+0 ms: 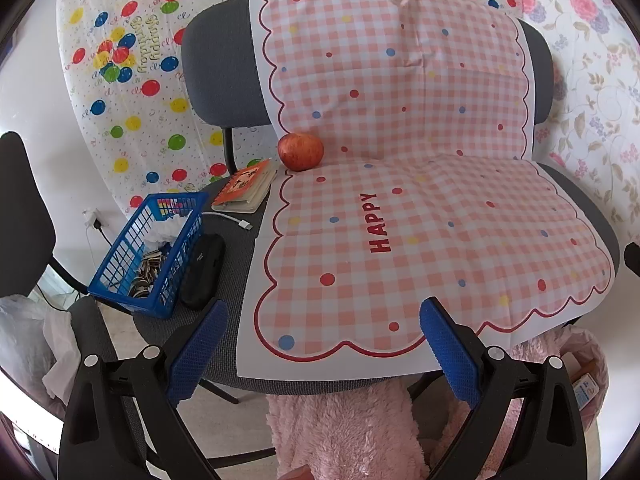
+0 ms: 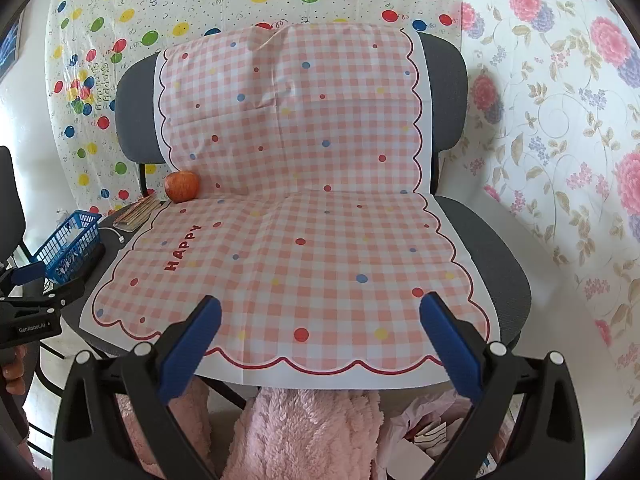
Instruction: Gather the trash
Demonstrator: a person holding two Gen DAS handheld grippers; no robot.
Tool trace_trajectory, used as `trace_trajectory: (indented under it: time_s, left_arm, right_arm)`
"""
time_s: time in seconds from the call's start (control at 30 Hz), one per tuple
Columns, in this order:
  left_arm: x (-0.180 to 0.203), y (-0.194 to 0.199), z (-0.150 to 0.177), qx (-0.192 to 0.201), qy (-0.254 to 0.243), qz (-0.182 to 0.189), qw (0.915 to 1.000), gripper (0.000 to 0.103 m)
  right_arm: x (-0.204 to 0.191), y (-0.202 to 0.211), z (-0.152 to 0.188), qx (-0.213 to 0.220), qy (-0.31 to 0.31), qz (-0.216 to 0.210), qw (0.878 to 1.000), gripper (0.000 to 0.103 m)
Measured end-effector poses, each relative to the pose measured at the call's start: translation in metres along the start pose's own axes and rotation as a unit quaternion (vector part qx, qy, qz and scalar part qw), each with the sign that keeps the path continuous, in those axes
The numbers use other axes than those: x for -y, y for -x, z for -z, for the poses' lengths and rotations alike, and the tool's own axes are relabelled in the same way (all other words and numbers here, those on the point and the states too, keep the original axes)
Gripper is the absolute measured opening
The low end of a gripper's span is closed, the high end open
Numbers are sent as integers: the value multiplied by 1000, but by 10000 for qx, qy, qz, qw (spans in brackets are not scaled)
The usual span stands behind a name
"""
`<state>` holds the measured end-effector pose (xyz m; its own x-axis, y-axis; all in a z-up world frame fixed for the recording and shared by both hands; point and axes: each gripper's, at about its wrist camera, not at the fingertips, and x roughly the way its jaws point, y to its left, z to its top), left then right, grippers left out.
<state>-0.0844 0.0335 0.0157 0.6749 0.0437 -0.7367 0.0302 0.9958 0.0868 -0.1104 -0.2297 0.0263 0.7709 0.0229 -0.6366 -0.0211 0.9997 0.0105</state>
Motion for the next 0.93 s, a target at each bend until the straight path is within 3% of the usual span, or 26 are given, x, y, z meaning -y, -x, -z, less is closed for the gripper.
trace_trajectory:
  time_s: [0.6,0.93]
  left_arm:
    - [-5,-5,1,-1,44,-47,10000,96]
    - [-3,-47,0,-375,107,10,9992,96]
  right_arm:
    - [-1,-5,2,-39,-45,7,10000,97]
    - [24,-51,-1,-245,-147,174,9994,97]
